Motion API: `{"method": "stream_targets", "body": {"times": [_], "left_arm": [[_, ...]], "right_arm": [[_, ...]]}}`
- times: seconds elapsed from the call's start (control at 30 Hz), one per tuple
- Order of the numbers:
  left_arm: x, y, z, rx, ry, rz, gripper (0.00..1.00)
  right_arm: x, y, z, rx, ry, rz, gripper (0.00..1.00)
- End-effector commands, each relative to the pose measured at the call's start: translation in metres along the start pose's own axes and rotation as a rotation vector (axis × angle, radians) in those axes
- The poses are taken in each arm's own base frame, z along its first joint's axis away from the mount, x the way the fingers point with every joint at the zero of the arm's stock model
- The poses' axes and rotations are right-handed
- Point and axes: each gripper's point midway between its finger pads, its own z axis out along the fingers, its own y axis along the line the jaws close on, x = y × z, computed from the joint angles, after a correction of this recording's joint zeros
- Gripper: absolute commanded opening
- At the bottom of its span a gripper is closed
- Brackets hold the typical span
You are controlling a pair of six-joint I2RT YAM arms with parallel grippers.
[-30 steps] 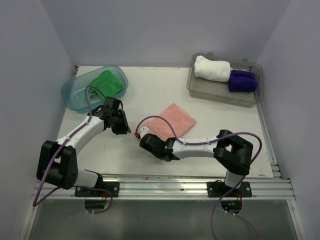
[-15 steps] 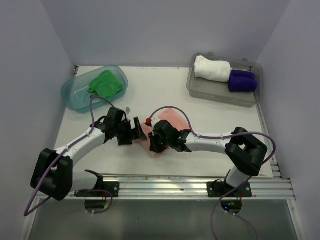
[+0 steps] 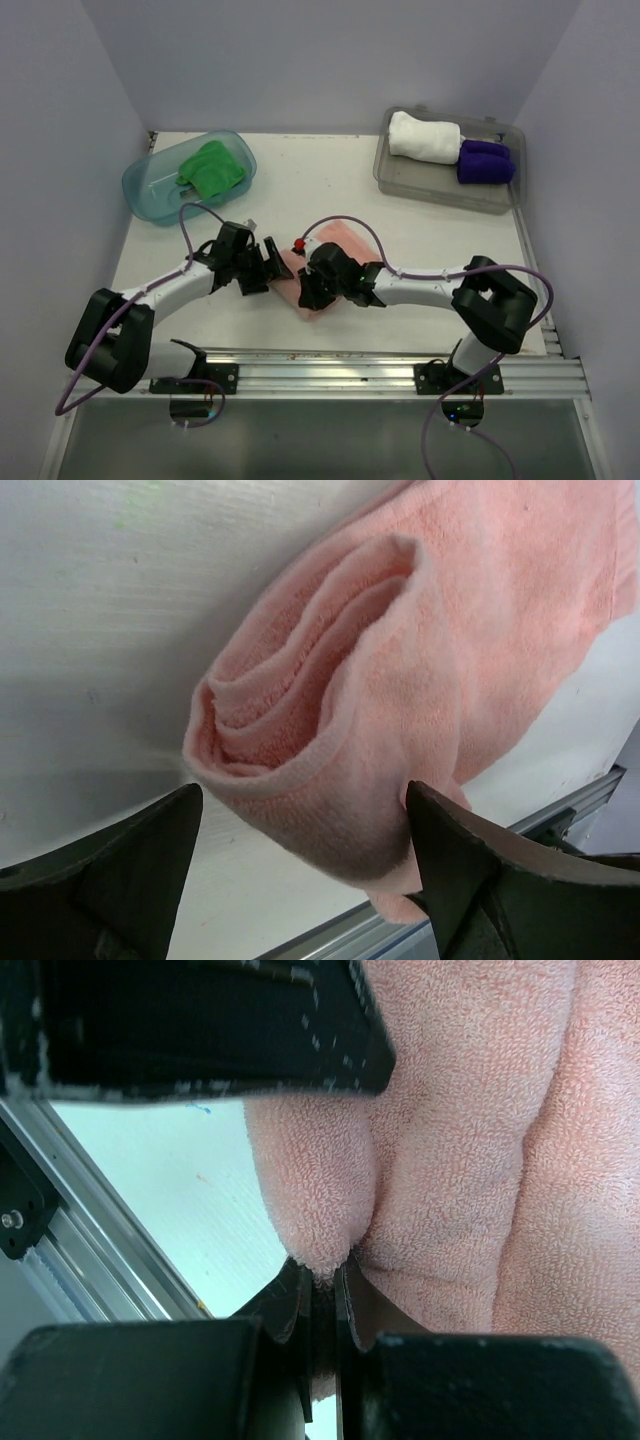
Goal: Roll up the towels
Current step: Roll the towel
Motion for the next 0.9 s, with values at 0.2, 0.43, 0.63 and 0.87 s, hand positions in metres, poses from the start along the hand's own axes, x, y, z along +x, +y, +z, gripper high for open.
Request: {"method": "stream_targets", "body": {"times": [0.2,0.43,0.63,0.87], "left_arm": [[-0.024,-0.001,0.016,-0.017,-0.117,-0.1,0.77],[-0.024,0.012,0.031,-0.075,-0.11,-0.148,0.43],[-0.014,0.005,0.028,-0.091,-0.04,-0.161,0.0],[-0.005,0.007,0.021,-0.119,0.003,-0.172,0.0]], "right_arm": [[-0.007,0.013,-0.013,-0.052,-0.045,0.015,0.0],[-0.006,0.012,-0.017,-0.045,-0.04,-0.002,0.0],[-0.009,0.007,-0.027,0.025,-0.03,-0.081,0.35],[-0.032,0.011,-0.041,0.168,-0.072,-0.234,0.62]]}}
